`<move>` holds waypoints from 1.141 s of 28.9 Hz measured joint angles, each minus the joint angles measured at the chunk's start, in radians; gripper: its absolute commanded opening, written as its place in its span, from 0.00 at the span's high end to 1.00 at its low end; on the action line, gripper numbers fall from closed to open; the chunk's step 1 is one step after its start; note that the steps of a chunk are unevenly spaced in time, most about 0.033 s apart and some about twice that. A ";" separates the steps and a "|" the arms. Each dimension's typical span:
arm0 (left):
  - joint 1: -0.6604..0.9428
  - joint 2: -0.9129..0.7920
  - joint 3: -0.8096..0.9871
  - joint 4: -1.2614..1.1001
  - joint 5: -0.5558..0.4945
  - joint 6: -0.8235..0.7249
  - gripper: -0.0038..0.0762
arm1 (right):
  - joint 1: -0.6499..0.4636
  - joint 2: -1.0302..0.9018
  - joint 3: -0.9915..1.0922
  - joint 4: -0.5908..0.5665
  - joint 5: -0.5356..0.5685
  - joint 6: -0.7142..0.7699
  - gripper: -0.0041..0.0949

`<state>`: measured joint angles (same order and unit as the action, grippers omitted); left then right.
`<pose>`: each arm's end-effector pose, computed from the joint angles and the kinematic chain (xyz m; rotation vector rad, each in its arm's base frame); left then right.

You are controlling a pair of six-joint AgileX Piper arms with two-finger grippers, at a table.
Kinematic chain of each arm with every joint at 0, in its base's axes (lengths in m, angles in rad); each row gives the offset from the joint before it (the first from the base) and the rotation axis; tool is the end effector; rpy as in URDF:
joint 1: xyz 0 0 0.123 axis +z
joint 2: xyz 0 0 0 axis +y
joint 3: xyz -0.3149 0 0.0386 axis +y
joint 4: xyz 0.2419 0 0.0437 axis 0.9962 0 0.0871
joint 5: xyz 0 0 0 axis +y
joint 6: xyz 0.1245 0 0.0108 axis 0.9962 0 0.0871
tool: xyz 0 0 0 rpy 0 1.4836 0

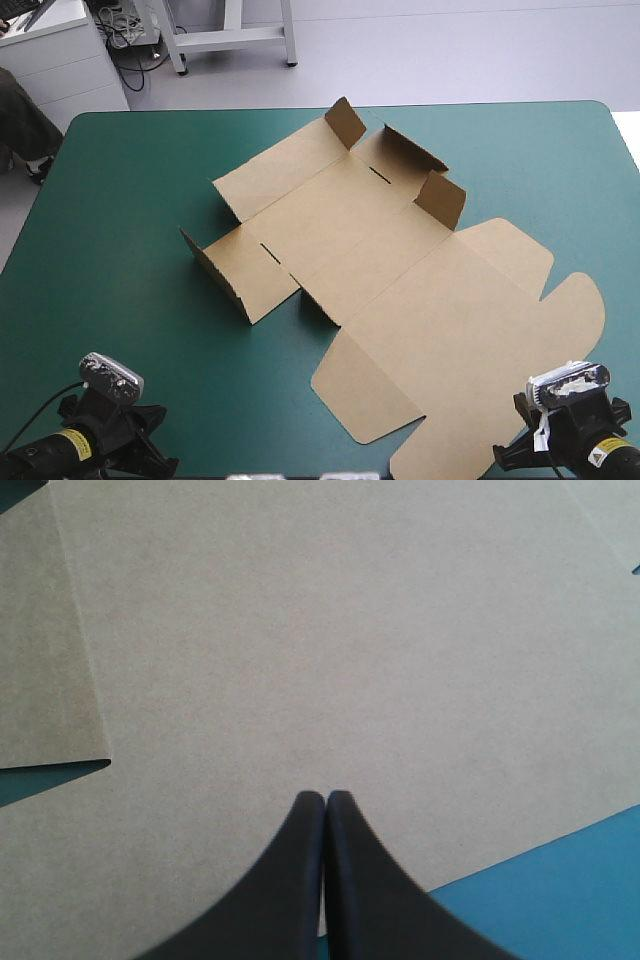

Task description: Fold the box

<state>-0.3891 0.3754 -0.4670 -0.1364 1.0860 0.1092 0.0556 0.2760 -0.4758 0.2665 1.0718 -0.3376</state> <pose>0.0265 -0.0271 0.2425 0.5871 2.4184 -0.2955 0.0216 0.0302 0.2521 -0.4187 2.2845 0.1965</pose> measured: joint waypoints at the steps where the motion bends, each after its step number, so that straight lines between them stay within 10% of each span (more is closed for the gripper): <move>1: 0.000 0.000 0.000 0.000 0.000 0.000 0.99 | 0.000 0.000 0.000 0.000 0.001 0.000 0.88; 10: 0.000 0.000 0.000 0.000 0.003 0.000 0.99 | 0.000 0.000 0.000 0.002 0.003 0.000 0.15; 33: 0.000 0.000 0.000 0.000 0.003 0.000 0.99 | 0.000 0.205 -0.239 -0.057 0.174 0.075 0.14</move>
<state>-0.3891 0.3754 -0.4670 -0.1364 1.0894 0.1092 0.0556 0.4813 -0.7150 0.2099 1.2457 -0.2626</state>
